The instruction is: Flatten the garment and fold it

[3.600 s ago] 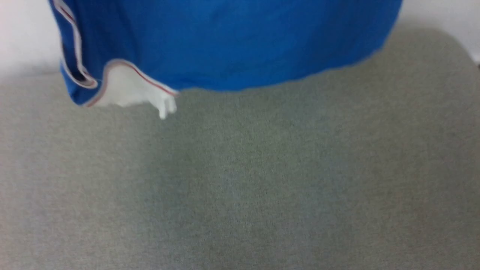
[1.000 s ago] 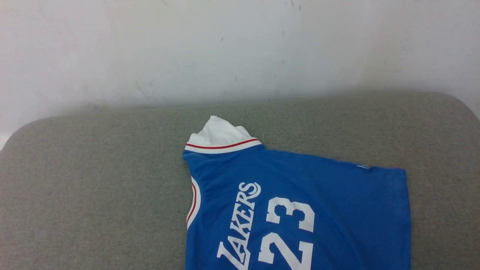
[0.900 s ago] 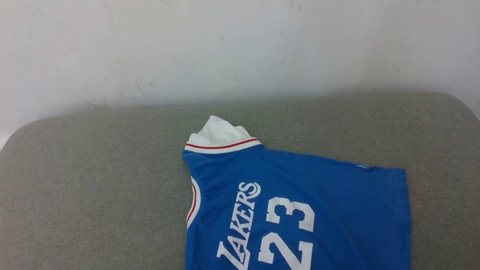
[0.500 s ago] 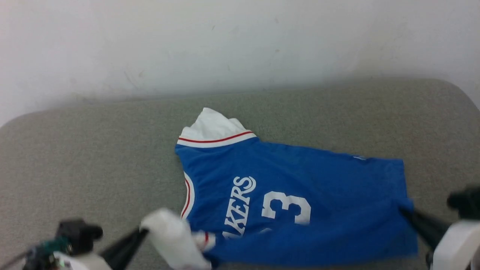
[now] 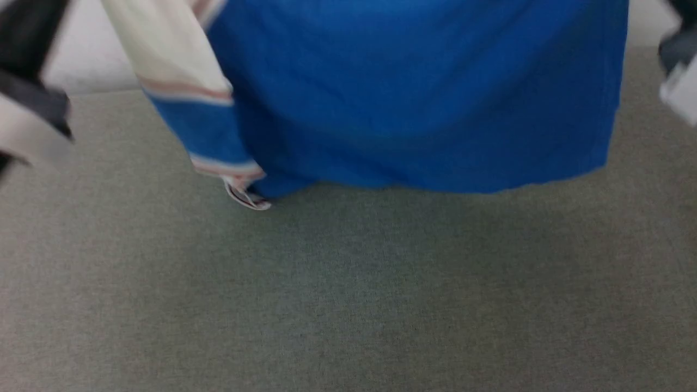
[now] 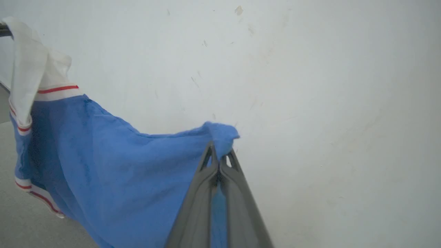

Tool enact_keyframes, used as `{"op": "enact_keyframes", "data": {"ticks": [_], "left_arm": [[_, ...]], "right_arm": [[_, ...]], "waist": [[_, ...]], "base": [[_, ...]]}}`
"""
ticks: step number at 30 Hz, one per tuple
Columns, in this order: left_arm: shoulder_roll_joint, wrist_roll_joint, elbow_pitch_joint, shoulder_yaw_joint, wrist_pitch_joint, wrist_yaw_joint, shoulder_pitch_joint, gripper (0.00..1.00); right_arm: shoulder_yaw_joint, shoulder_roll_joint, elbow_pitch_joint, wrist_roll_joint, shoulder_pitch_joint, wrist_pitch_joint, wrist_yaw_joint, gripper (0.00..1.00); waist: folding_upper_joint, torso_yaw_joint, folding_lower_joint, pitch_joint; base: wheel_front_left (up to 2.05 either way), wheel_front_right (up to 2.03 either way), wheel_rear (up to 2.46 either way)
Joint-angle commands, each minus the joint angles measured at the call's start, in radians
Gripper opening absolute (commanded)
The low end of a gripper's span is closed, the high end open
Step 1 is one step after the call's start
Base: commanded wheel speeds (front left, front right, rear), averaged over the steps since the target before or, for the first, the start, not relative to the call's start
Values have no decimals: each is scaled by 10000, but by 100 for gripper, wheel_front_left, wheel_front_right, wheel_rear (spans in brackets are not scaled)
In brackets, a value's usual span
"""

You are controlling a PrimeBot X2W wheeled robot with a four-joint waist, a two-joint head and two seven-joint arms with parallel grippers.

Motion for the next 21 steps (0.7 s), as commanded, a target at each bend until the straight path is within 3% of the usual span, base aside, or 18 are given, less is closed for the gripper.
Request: {"op": "enact_keyframes", "data": {"ticks": [1,6,10,15,21], "left_arm": [[-310,246,401,225,93,-157,-889,0],[-1226,1200,1985,445,540,-778,-3861,0],[-1767,1898,2964,422,564,-1122,-5515,0],[-2588,2802,4428,297,293,-1528,-7598,0],[-3259,3324,5423,170,-447,-2033,-9001,0]], "right_arm": [[200,187,664,-141,-872,-192,-9,0],[471,680,3063,-789,-3560,-919,-9,0],[495,1001,4277,-1354,-4889,-1563,-9,0],[541,1496,6084,-2293,-6734,-2797,-9,0],[1199,1577,7503,-2939,-8032,-3992,-9,0]], "waist": [[0,-158,-4,1028],[0,-265,-4,2009],[0,-347,-4,2594],[0,-513,-4,3373],[0,-587,-4,4309]], "base": [[0,0,0],[0,0,0],[0,0,0],[0,0,0],[0,0,0]]}}
